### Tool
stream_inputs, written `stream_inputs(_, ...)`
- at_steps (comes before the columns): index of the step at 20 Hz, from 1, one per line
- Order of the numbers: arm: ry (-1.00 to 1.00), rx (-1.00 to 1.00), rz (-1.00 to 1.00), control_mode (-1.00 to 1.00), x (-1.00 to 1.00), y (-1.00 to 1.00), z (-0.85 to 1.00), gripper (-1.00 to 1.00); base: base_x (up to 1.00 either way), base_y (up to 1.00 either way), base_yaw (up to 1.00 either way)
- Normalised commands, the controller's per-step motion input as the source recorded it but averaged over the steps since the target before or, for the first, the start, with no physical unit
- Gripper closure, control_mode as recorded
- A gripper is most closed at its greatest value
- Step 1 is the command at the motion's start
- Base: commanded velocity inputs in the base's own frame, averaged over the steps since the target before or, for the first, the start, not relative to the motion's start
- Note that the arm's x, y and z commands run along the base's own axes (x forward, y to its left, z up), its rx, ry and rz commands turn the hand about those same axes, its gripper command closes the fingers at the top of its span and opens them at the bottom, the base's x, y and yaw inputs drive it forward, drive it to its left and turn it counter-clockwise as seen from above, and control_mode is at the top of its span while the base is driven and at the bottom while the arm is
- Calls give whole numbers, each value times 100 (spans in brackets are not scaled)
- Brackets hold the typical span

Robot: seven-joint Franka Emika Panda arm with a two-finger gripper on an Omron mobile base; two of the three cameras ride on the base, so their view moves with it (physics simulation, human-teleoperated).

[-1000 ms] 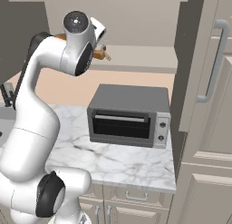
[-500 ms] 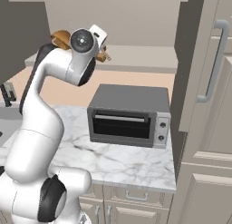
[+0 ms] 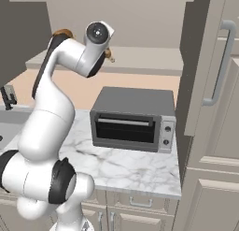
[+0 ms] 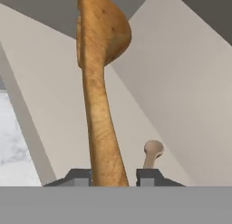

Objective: Organize the utensils by type. Pick up the wooden spoons from the counter and place them in the open cabinet. Then pick up the metallic utensils from the counter and place them in the open drawer.

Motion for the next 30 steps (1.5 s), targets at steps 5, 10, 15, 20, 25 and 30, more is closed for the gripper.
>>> stream_inputs(5, 0, 0, 12, -100, 48, 0, 0, 100, 0, 0, 0)
stream_inputs(10, 4, 0, 2, -100, 30, 0, 0, 100, 0, 0, 0)
stream_inputs(15, 4, -1, 3, -100, 21, 7, 0, 100, 0, 0, 0)
stream_inputs(20, 3, -3, 1, -100, 16, 25, -1, 100, 0, 0, 0)
stream_inputs(25, 0, -1, 0, -100, 17, 24, -7, 100, 0, 0, 0)
stream_inputs(30, 0, -2, 1, -100, 13, 21, -19, 100, 0, 0, 0)
